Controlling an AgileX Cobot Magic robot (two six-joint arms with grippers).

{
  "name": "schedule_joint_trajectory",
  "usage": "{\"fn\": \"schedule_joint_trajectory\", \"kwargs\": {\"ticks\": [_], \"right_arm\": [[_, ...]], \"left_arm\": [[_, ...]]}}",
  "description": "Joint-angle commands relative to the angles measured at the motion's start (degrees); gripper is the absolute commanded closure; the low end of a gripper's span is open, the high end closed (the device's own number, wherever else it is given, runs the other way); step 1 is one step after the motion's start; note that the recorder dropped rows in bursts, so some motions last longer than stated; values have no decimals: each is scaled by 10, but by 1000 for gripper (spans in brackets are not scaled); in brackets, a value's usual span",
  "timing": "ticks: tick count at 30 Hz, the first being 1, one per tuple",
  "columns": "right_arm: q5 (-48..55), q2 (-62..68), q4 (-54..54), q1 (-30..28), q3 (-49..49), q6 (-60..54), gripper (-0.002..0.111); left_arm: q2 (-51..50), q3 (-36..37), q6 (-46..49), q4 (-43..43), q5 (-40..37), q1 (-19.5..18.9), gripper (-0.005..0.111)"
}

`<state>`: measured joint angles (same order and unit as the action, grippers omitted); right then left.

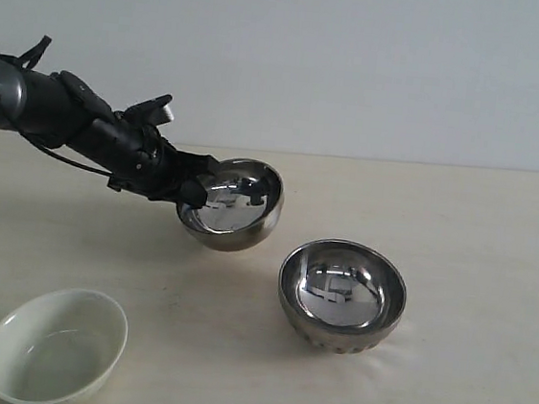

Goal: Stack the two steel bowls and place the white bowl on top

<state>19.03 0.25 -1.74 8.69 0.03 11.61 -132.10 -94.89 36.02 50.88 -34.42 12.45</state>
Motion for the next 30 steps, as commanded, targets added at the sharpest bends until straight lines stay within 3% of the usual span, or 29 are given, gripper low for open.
{"fn": "schedule_joint_trajectory", "kwargs": {"ticks": [1, 6, 8, 17, 22, 25, 30], "right_arm": [[-6, -3, -4, -2, 0, 0, 108], [-6, -3, -4, -2, 0, 0, 108], [-6, -3, -4, -2, 0, 0, 108], [-6, -3, -4, -2, 0, 0, 108], [-6, -3, -4, -2, 0, 0, 108], [-6, -3, -4, -2, 0, 0, 108], [-6, -3, -4, -2, 0, 0, 108]], "left_arm": [[38, -7, -6, -11, -29, 3, 103], [102, -6, -124, -176, -107, 1, 103], [135, 24, -142, -207, -101, 1, 103], [281, 227, -103, -198, -64, 3, 103], [305, 267, -97, -188, -57, 10, 103], [308, 268, -97, -183, -51, 38, 103], [308, 268, -97, -186, -28, 118, 103]]}}
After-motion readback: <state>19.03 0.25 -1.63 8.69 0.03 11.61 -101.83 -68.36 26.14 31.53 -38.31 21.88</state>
